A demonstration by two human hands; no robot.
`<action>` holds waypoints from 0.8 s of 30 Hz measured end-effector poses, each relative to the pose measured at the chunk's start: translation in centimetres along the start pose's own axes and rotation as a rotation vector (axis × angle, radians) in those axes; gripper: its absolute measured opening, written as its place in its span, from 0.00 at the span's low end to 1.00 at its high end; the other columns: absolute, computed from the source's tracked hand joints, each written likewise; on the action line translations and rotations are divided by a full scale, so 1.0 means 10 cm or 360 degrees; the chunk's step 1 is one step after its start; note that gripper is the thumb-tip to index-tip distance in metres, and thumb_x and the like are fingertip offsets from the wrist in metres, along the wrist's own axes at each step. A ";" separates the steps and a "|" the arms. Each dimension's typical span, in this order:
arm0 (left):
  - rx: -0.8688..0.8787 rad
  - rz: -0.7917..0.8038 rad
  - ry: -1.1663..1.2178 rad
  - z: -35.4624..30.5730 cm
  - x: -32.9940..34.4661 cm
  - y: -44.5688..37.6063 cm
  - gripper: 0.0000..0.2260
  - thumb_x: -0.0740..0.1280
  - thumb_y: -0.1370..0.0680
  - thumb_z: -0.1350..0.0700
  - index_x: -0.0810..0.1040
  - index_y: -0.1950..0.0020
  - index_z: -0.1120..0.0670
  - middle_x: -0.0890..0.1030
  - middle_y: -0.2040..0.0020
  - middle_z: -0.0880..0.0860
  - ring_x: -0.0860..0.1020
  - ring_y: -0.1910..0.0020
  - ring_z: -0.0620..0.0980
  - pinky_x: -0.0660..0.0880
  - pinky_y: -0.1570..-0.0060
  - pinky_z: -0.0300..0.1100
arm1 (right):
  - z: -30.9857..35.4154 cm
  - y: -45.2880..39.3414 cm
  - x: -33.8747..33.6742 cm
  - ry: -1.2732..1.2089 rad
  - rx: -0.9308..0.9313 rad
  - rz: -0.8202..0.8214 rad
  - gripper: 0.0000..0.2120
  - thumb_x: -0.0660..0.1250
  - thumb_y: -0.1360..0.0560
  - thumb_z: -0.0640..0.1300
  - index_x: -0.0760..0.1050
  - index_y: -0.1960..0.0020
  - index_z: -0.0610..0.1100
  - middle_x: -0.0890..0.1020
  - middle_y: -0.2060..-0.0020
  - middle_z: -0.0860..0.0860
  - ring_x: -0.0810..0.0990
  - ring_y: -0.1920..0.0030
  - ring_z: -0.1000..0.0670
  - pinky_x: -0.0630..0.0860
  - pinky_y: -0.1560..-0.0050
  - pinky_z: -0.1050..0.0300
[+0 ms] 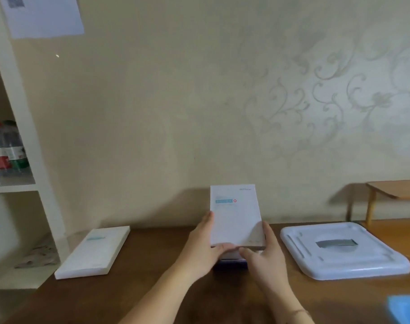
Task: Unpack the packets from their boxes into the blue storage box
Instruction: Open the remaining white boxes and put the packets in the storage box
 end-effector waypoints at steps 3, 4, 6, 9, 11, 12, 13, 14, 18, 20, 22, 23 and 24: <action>-0.0039 0.0001 -0.0112 0.20 0.11 -0.07 0.33 0.73 0.25 0.48 0.60 0.25 0.41 0.66 0.37 0.30 0.64 0.44 0.17 0.63 0.54 0.15 | -0.21 -0.09 0.00 0.0166 0.0096 0.0016 0.33 0.72 0.26 0.44 0.62 0.25 0.51 0.75 0.40 0.56 0.76 0.43 0.56 0.75 0.50 0.67; -0.0071 0.0015 -0.0144 0.25 0.16 -0.09 0.34 0.71 0.24 0.45 0.58 0.22 0.43 0.65 0.31 0.34 0.64 0.38 0.24 0.64 0.47 0.19 | -0.25 -0.10 -0.01 0.0216 0.0101 -0.0008 0.32 0.72 0.25 0.47 0.62 0.25 0.51 0.75 0.36 0.54 0.75 0.38 0.53 0.76 0.42 0.59; -0.0137 0.0038 -0.0187 0.39 0.23 -0.11 0.37 0.68 0.23 0.40 0.53 0.20 0.45 0.59 0.23 0.40 0.61 0.27 0.41 0.63 0.36 0.33 | -0.28 -0.10 -0.03 0.0240 0.0076 -0.0043 0.30 0.71 0.25 0.48 0.63 0.26 0.52 0.73 0.31 0.52 0.71 0.32 0.50 0.72 0.33 0.52; -0.0142 0.0012 -0.0096 0.48 0.29 -0.15 0.36 0.69 0.23 0.42 0.52 0.21 0.41 0.65 0.26 0.39 0.65 0.29 0.42 0.66 0.41 0.30 | -0.31 -0.15 -0.01 0.0264 0.0056 -0.0040 0.30 0.71 0.25 0.49 0.64 0.26 0.54 0.72 0.31 0.52 0.71 0.32 0.50 0.71 0.32 0.49; -0.0132 0.0002 -0.0033 0.51 0.32 -0.16 0.33 0.69 0.23 0.44 0.52 0.24 0.34 0.69 0.33 0.35 0.70 0.36 0.37 0.68 0.51 0.22 | -0.34 -0.20 0.00 0.0339 0.0044 -0.0041 0.30 0.71 0.25 0.49 0.64 0.26 0.54 0.72 0.31 0.52 0.71 0.32 0.50 0.71 0.32 0.49; -0.0148 -0.0006 -0.0022 0.54 0.34 -0.17 0.34 0.68 0.22 0.45 0.51 0.24 0.35 0.69 0.35 0.34 0.71 0.38 0.35 0.68 0.54 0.20 | -0.34 -0.22 0.00 0.0381 0.0028 -0.0052 0.30 0.71 0.25 0.50 0.64 0.26 0.54 0.73 0.31 0.52 0.71 0.32 0.50 0.71 0.32 0.50; -0.0168 -0.0027 -0.0011 0.57 0.34 -0.18 0.35 0.68 0.22 0.46 0.49 0.22 0.37 0.69 0.36 0.34 0.71 0.39 0.35 0.68 0.55 0.19 | -0.33 -0.22 0.00 0.0410 0.0013 -0.0067 0.30 0.71 0.25 0.50 0.64 0.26 0.53 0.73 0.31 0.52 0.71 0.32 0.50 0.71 0.32 0.50; -0.0188 -0.0054 -0.0001 0.61 0.34 -0.19 0.36 0.68 0.22 0.47 0.49 0.21 0.41 0.69 0.37 0.33 0.72 0.41 0.34 0.67 0.55 0.18 | -0.33 -0.23 0.01 0.0425 0.0009 -0.0080 0.30 0.71 0.25 0.50 0.64 0.26 0.53 0.73 0.31 0.52 0.72 0.32 0.50 0.71 0.33 0.51; -0.0169 -0.0068 -0.0094 0.64 0.32 -0.18 0.36 0.70 0.23 0.47 0.50 0.24 0.36 0.69 0.40 0.27 0.72 0.38 0.33 0.67 0.50 0.18 | -0.34 -0.25 0.05 0.0512 -0.0003 -0.0093 0.31 0.70 0.24 0.49 0.62 0.25 0.53 0.73 0.31 0.51 0.72 0.33 0.49 0.72 0.34 0.50; -0.0217 0.0027 -0.0223 0.63 0.30 -0.11 0.41 0.69 0.25 0.40 0.45 0.22 0.38 0.66 0.28 0.36 0.66 0.28 0.44 0.66 0.34 0.31 | -0.31 -0.23 0.05 0.0556 -0.0026 -0.0070 0.33 0.70 0.25 0.51 0.59 0.24 0.53 0.71 0.29 0.50 0.71 0.32 0.48 0.72 0.33 0.48; -0.0241 0.0055 -0.0607 0.73 0.11 -0.03 0.43 0.62 0.26 0.31 0.41 0.20 0.43 0.51 0.20 0.43 0.53 0.22 0.47 0.55 0.28 0.44 | -0.19 -0.17 0.04 0.0747 -0.0110 -0.0117 0.37 0.70 0.26 0.55 0.57 0.23 0.52 0.68 0.27 0.48 0.67 0.29 0.45 0.69 0.31 0.44; -0.0234 0.0003 -0.0853 0.78 -0.12 0.02 0.41 0.58 0.25 0.29 0.43 0.20 0.44 0.45 0.19 0.44 0.48 0.21 0.48 0.50 0.28 0.45 | -0.09 -0.12 0.03 0.0889 -0.0197 -0.0199 0.37 0.69 0.27 0.58 0.58 0.23 0.50 0.66 0.26 0.46 0.65 0.27 0.43 0.66 0.29 0.42; -0.0234 -0.0081 -0.1082 0.86 -0.42 0.07 0.39 0.55 0.24 0.29 0.46 0.20 0.45 0.43 0.19 0.45 0.45 0.21 0.48 0.46 0.29 0.47 | 0.04 -0.07 0.04 0.0996 -0.0309 -0.0298 0.36 0.66 0.26 0.60 0.59 0.24 0.48 0.66 0.26 0.44 0.63 0.27 0.41 0.64 0.28 0.40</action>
Point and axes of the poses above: each hand's wrist, its own y-axis away from the middle knuckle, its own x-axis out of the palm, z = x × y, the point moved 10 cm from there along -y, towards the middle knuckle
